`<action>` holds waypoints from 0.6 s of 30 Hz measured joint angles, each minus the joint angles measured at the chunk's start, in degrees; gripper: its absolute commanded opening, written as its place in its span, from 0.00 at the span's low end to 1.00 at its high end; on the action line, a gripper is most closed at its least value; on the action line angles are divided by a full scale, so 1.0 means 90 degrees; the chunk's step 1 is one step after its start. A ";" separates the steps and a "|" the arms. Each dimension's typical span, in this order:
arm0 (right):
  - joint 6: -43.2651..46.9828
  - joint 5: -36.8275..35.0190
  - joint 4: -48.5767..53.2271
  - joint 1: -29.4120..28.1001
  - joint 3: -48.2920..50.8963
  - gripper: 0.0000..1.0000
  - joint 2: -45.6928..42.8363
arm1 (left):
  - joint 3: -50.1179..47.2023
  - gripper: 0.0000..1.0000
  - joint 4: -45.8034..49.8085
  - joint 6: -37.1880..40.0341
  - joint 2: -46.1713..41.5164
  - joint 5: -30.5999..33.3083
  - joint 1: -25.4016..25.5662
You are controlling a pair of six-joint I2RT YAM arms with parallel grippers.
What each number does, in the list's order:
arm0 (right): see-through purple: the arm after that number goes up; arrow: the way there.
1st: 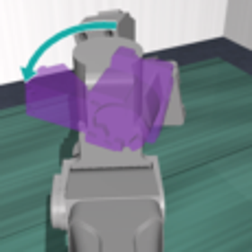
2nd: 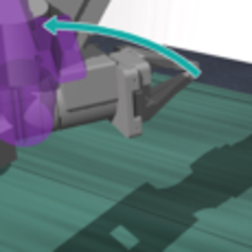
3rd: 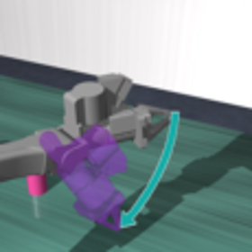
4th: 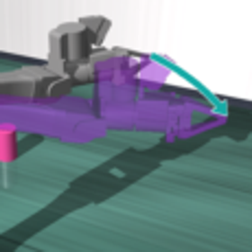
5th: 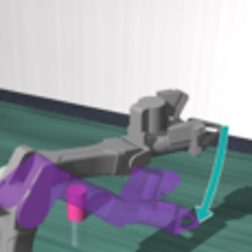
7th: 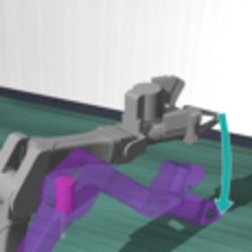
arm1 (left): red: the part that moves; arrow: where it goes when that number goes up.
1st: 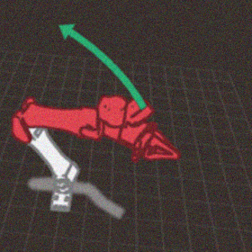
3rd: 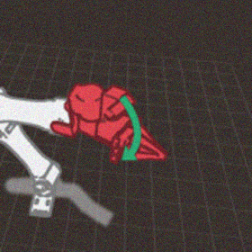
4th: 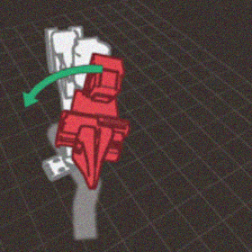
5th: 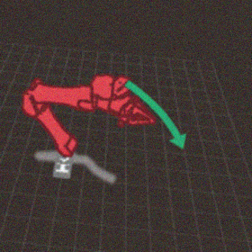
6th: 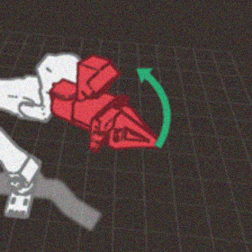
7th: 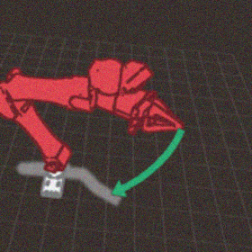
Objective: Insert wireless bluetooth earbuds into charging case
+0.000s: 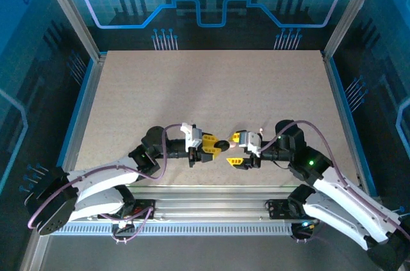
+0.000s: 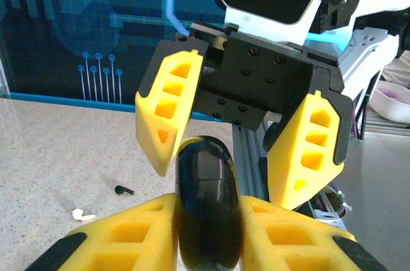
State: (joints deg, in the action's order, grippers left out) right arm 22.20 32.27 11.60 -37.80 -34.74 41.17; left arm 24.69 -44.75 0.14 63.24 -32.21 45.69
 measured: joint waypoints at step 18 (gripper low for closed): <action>0.0597 0.0738 0.0330 0.0100 -0.0495 0.18 0.0656 | 0.0000 0.39 0.0330 0.0284 -0.0158 -0.0291 0.0002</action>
State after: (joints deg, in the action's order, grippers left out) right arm 27.57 38.92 14.57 -36.91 -39.20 47.07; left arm 24.69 -41.78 2.70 61.82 -34.83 45.71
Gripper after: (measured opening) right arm 0.202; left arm 0.339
